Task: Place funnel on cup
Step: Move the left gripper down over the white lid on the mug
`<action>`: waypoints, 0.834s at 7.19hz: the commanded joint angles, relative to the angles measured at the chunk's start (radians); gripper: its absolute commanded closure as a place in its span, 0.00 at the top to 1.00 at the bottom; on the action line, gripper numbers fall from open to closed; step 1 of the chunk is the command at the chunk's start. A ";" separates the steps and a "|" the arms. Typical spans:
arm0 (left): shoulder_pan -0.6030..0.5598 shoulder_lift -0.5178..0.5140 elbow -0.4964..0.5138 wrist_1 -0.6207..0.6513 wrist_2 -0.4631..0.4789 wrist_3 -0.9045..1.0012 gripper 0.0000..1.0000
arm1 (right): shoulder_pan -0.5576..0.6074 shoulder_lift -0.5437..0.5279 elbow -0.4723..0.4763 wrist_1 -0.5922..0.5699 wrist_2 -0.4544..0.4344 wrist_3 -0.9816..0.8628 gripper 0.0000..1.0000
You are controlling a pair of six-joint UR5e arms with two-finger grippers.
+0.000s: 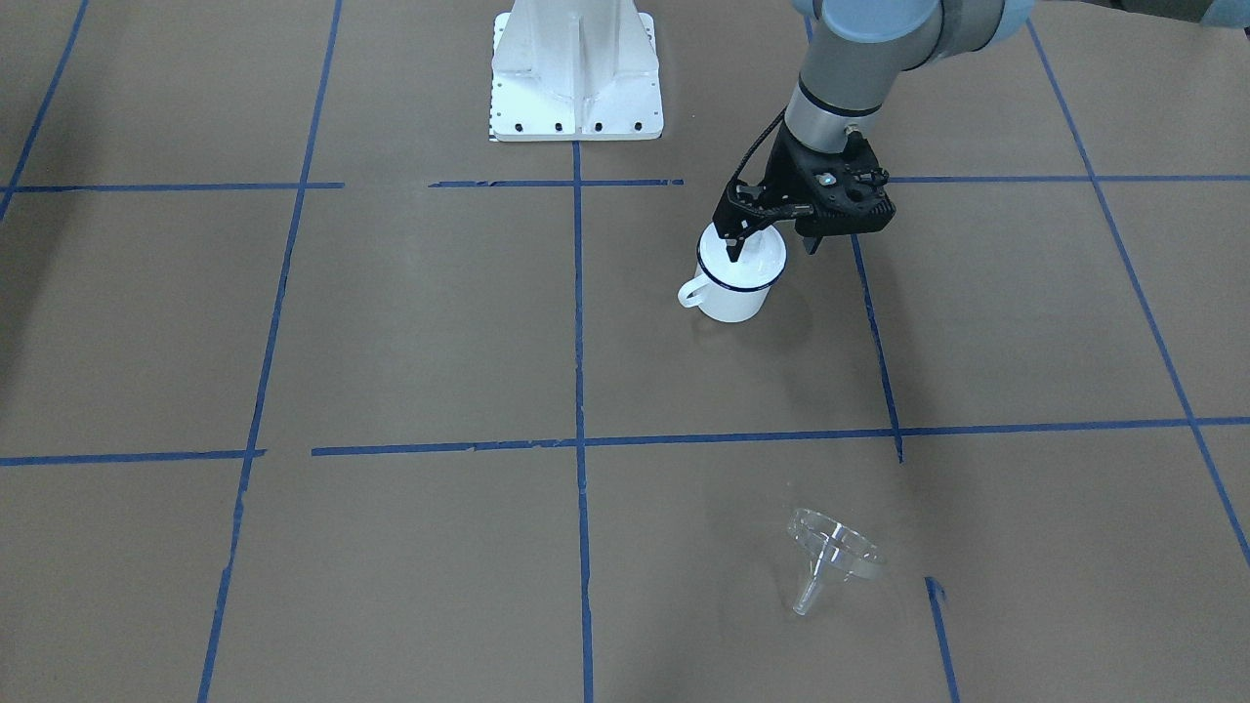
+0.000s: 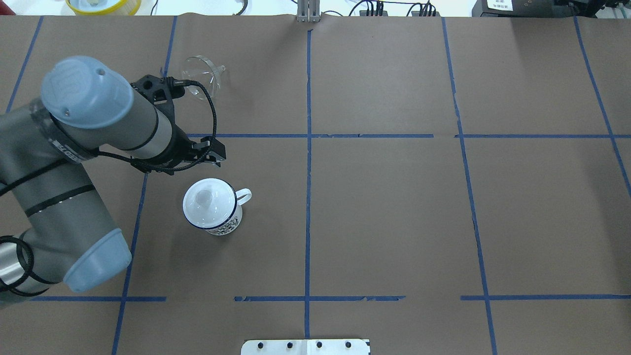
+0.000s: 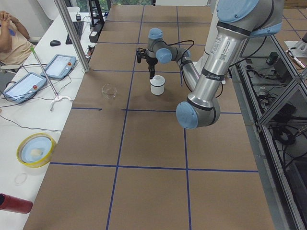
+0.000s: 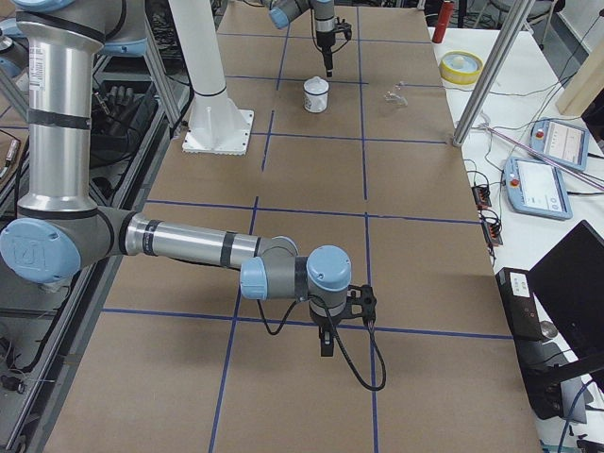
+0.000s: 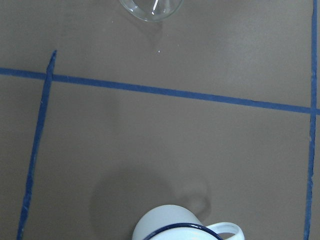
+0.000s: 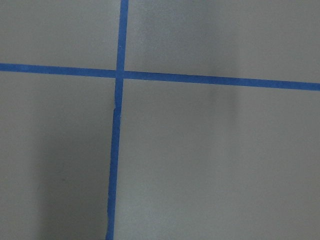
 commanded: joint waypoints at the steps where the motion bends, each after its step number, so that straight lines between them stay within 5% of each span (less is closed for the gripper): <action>1: 0.042 -0.001 0.001 0.010 0.029 -0.021 1.00 | 0.000 0.000 0.000 0.000 0.000 0.000 1.00; 6: 0.070 0.002 -0.012 0.050 0.027 -0.021 0.90 | 0.000 0.000 -0.001 0.000 0.000 0.000 1.00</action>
